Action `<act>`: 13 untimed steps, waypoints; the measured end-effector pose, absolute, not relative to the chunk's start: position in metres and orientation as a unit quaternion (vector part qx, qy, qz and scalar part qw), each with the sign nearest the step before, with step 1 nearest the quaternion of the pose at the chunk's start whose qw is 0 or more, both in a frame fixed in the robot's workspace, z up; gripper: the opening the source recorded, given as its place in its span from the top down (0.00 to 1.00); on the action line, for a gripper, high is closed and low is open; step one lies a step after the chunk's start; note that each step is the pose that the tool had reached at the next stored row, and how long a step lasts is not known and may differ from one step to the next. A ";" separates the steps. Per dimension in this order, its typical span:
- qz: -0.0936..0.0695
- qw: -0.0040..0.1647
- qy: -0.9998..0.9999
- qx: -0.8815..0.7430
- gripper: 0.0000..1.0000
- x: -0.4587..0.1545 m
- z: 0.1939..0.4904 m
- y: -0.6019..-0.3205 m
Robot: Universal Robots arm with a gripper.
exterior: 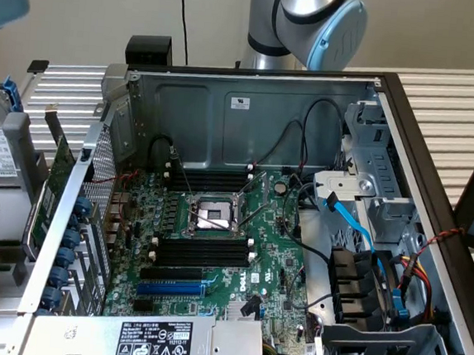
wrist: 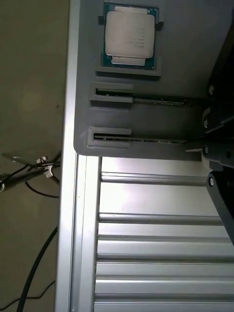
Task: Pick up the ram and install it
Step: 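Reach for the ram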
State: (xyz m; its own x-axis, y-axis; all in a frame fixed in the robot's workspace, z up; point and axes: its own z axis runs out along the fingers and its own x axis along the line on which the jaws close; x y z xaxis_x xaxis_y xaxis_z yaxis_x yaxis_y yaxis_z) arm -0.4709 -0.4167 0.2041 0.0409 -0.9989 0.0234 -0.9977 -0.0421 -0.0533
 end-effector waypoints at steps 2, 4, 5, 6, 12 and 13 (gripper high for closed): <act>-0.027 0.011 0.692 -0.721 0.88 -0.471 0.205 -0.417; -0.026 0.012 0.692 -0.721 0.88 -0.471 0.210 -0.417; -0.026 0.012 0.692 -0.721 0.88 -0.471 0.213 -0.417; -0.025 0.012 0.692 -0.721 0.88 -0.471 0.216 -0.417; -0.022 0.014 0.692 -0.721 0.88 -0.471 0.235 -0.417; -0.022 0.015 0.692 -0.721 0.88 -0.471 0.238 -0.417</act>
State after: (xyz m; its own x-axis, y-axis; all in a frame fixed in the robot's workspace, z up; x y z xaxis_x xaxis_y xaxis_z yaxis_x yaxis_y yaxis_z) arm -0.4709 -0.4167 0.2379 0.0409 -0.9991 0.0116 -0.9978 -0.0415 -0.0517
